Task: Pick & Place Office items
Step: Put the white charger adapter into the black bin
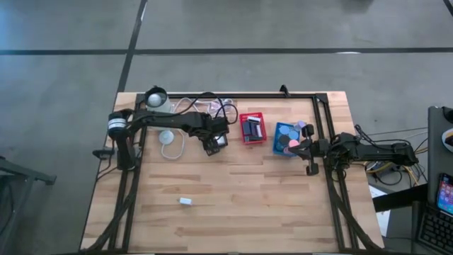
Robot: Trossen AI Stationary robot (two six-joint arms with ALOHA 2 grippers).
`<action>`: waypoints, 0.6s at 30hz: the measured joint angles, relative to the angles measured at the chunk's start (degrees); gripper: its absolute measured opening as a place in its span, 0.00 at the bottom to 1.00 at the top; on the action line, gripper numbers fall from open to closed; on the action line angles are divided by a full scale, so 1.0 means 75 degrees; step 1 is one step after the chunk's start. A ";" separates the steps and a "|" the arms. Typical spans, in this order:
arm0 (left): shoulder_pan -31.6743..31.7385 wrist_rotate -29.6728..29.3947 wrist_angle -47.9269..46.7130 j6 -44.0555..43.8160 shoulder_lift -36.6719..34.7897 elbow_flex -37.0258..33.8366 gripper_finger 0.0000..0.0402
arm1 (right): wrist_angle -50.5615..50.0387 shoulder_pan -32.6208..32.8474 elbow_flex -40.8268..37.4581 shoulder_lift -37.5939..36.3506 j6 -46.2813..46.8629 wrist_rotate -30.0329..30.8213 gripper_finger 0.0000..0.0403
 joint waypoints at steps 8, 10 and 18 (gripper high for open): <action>-0.0114 -0.0001 -0.0002 0.0287 -0.0233 0.0015 0.73 | -0.0003 -0.0001 0.0000 0.0003 0.0000 0.0000 0.02; -0.0229 0.0001 0.0040 0.0353 -0.0562 0.0020 0.72 | -0.0003 -0.0001 0.0000 0.0003 0.0000 0.0000 0.02; -0.0955 0.0442 0.0798 0.1196 -0.2905 -0.0593 0.65 | 0.0000 0.0001 0.0000 -0.0003 0.0030 -0.0003 0.02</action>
